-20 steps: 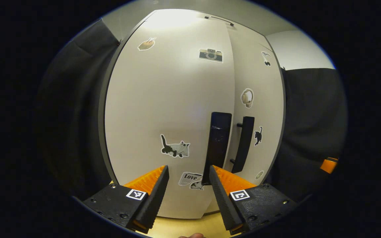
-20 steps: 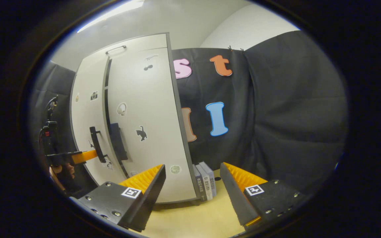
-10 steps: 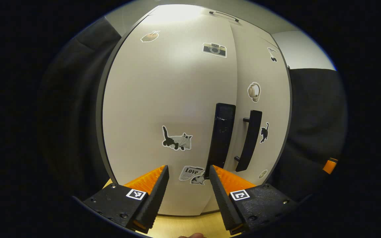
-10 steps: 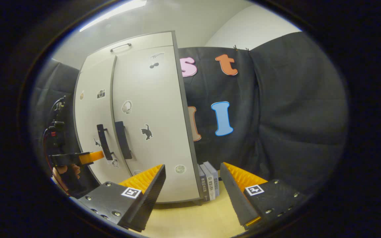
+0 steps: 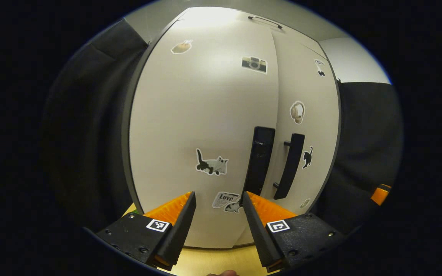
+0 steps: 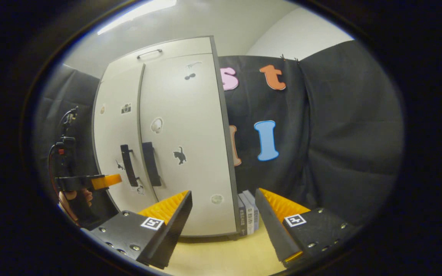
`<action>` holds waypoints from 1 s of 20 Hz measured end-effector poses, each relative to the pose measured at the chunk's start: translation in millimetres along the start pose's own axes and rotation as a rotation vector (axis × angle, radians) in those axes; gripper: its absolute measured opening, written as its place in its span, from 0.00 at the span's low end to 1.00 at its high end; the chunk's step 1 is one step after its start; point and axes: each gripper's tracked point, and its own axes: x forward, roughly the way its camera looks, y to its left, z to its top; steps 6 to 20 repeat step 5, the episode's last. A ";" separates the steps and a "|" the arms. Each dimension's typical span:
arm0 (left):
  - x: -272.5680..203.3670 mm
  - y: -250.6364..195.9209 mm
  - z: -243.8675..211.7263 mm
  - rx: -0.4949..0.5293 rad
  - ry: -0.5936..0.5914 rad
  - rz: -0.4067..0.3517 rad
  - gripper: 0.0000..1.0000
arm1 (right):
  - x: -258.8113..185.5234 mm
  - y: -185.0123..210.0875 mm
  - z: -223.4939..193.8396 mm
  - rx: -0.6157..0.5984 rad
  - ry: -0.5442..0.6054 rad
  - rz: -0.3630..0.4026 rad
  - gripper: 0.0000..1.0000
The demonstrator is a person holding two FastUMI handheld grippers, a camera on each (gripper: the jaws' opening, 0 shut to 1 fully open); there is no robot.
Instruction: Grab one shoe with the right hand and put it into the shoe cabinet, grab the other shoe with the left hand and put it into the shoe cabinet; then close the right door with the right hand and the left door with the left hand.
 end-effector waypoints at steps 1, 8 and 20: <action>-7.5 4.0 9.5 -0.003 -0.022 0.019 0.78 | -1.2 3.0 11.8 -0.003 -0.028 0.000 0.98; -48.4 1.3 48.2 -0.025 -0.135 0.039 0.77 | -0.4 32.1 52.4 -0.002 -0.121 0.028 0.98; -48.4 1.3 48.2 -0.025 -0.135 0.039 0.77 | -0.4 32.1 52.4 -0.002 -0.121 0.028 0.98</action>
